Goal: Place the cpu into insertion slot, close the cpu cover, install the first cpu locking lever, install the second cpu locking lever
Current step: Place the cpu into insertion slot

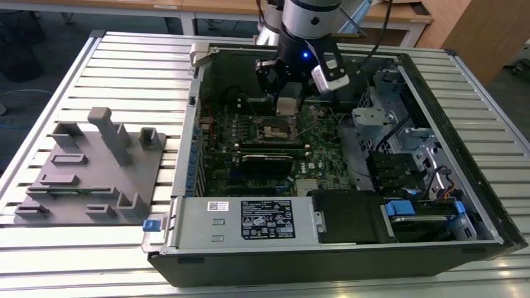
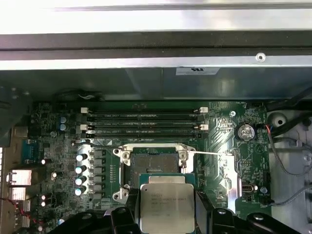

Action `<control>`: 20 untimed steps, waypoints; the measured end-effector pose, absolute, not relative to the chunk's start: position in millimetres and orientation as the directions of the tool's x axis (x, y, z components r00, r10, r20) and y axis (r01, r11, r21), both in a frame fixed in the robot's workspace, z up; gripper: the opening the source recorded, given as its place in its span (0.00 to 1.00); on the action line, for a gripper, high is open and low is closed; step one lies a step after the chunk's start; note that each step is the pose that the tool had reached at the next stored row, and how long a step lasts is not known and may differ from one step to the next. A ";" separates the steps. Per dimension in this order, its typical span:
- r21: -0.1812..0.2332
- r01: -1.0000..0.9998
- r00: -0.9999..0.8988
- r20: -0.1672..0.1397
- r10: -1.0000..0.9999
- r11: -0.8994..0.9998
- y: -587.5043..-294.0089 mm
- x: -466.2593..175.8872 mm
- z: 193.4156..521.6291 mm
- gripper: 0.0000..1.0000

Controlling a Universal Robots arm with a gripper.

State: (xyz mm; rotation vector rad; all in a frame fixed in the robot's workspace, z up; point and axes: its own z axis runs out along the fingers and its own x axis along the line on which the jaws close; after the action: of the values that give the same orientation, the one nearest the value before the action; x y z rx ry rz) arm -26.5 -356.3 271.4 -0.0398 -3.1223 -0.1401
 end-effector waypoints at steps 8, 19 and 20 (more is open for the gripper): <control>0.089 0.026 -1.000 0.017 0.025 0.996 -356.3 -26.5 268.8 0.54; 0.090 0.026 -1.000 0.017 0.025 0.996 -356.2 -26.5 267.1 0.54; 0.089 0.026 -1.000 0.017 0.025 0.996 -356.2 -26.5 266.5 0.54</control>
State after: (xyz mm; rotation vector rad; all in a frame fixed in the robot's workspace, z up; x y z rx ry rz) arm -26.5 -356.2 266.5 -0.0398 -3.1223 -0.1403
